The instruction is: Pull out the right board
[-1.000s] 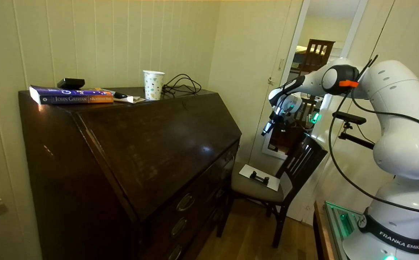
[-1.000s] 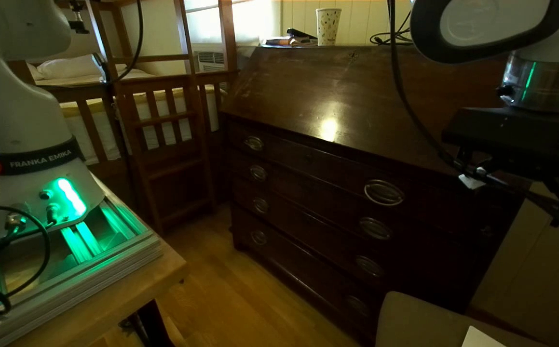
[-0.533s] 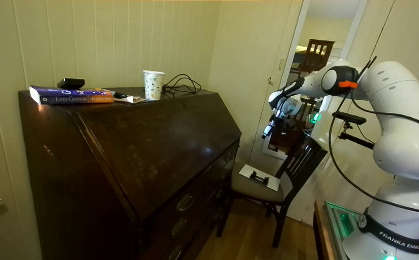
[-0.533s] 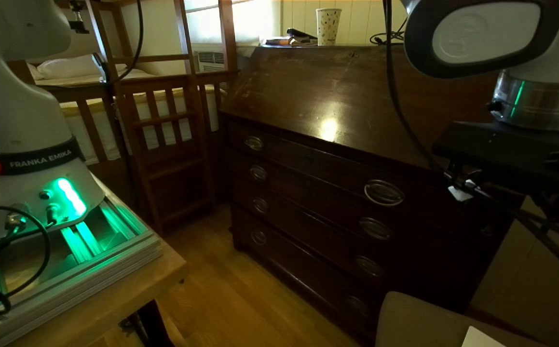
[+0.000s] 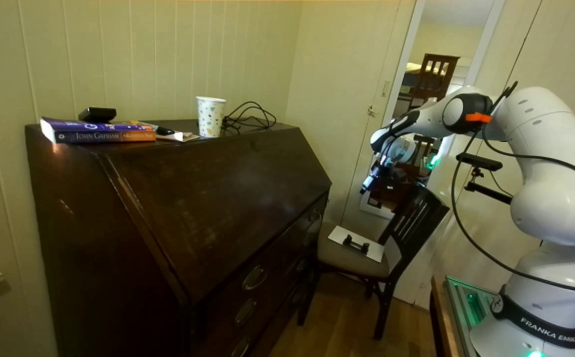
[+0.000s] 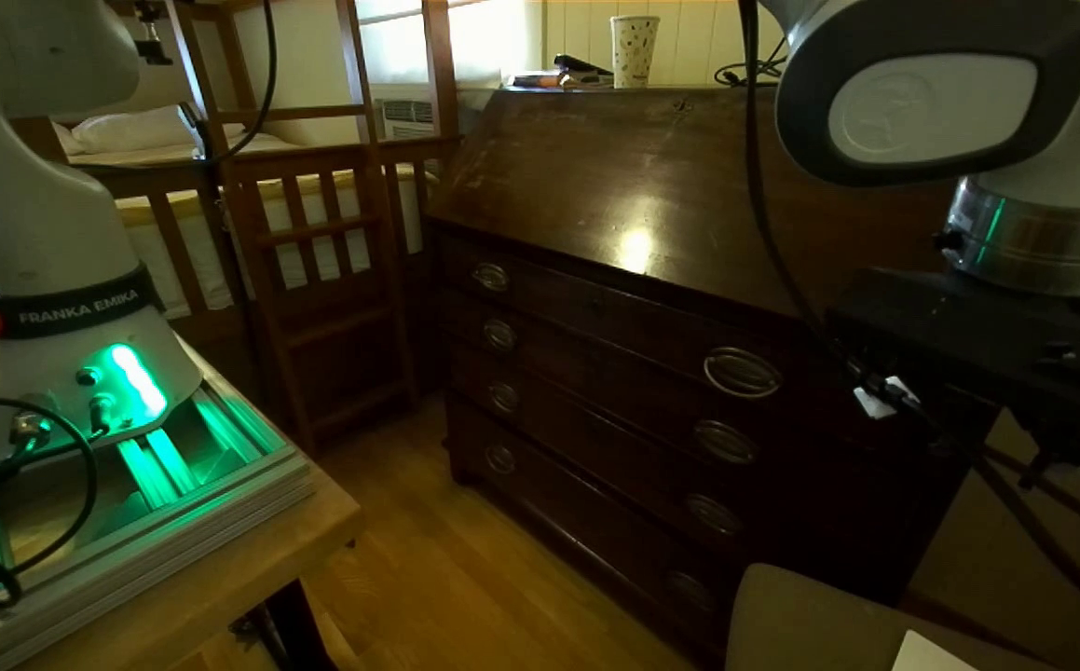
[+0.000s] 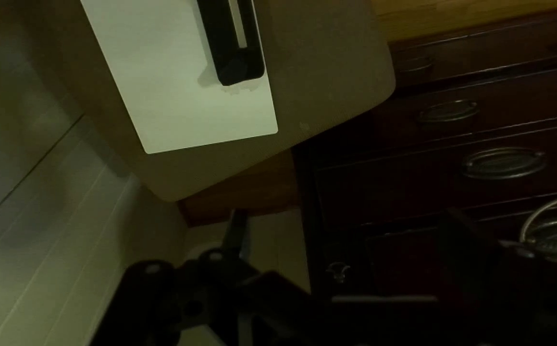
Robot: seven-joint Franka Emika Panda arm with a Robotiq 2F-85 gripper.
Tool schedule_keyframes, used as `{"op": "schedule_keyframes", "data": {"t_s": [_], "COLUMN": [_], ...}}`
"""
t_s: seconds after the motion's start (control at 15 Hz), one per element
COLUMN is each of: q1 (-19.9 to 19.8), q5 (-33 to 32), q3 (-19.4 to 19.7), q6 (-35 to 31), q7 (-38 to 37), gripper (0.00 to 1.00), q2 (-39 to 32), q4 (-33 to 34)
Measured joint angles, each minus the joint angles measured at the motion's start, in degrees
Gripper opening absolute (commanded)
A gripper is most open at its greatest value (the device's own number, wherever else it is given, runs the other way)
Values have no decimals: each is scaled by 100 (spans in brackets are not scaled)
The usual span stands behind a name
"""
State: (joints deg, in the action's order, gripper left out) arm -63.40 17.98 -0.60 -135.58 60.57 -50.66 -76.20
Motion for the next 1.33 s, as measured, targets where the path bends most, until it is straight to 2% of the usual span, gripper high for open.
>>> {"op": "schedule_keyframes", "data": {"t_s": [0.6,1.33], "q1": [-1,6], "q5": [-11,-17], "q3": [-272,-369], "q6": [-559,-657], "q7": [135,318], "gripper": [100,100], "q2": [-280,-406], "q4": [8,134]}}
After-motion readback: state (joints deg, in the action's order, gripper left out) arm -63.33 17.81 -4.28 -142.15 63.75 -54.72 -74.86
